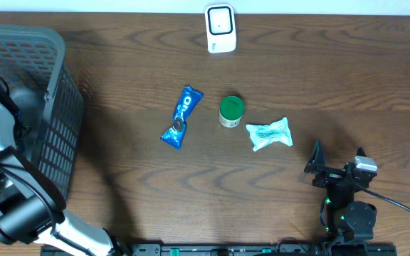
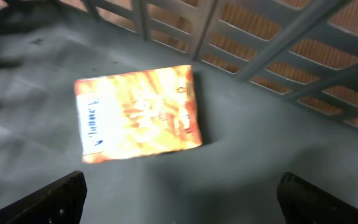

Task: Scan the item barcode
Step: 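Reach the left gripper into the basket and grasp the orange Kleenex pack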

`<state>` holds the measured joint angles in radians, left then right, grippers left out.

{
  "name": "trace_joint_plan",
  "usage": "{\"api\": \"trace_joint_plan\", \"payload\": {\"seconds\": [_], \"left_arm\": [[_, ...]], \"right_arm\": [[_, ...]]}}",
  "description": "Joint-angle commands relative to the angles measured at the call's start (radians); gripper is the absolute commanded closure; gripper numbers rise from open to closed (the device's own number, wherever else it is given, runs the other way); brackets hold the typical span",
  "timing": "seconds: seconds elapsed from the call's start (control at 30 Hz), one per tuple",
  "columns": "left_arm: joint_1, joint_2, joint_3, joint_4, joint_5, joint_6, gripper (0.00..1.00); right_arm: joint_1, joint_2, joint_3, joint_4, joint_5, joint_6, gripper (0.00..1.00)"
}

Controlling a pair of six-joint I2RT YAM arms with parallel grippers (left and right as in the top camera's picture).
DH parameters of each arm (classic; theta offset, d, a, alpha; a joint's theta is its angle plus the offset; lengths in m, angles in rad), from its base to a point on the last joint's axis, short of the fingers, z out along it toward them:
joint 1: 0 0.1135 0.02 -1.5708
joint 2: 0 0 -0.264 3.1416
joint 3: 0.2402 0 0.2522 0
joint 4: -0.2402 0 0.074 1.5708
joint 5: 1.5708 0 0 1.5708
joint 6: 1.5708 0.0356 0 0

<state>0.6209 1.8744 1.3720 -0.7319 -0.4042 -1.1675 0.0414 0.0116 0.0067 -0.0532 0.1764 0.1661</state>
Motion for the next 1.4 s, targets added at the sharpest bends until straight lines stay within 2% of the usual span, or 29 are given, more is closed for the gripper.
{"api": "trace_joint_plan", "payload": {"seconds": [0.0,0.8,0.9,0.93,1.07,1.13,1.37], "left_arm": [[0.005,0.036,-0.002,0.012,-0.05,-0.031,0.02],[0.043,0.179,-0.011,-0.003,-0.106,-0.042,0.02],[0.063,0.179,-0.011,-0.026,-0.106,-0.042,0.29],[0.07,0.179,-0.011,-0.032,-0.106,-0.042,0.34],[0.093,0.177,-0.011,-0.057,-0.105,-0.042,0.78],[0.094,0.171,-0.01,-0.073,-0.105,-0.042,0.92],[0.093,0.1,-0.01,-0.115,-0.105,-0.042,0.93]], "right_arm": [[-0.012,-0.006,-0.001,-0.003,0.008,-0.014,0.01],[-0.012,-0.006,-0.001,-0.003,0.009,-0.014,0.01],[-0.012,-0.006,-0.001,-0.003,0.009,-0.014,0.01],[-0.012,-0.006,-0.001,-0.003,0.009,-0.014,0.01],[-0.012,-0.006,-0.001,-0.003,0.008,-0.014,0.01],[-0.012,-0.006,-0.001,-0.003,0.009,-0.014,0.01],[-0.012,-0.006,-0.001,-0.003,0.009,-0.014,0.01]]}}
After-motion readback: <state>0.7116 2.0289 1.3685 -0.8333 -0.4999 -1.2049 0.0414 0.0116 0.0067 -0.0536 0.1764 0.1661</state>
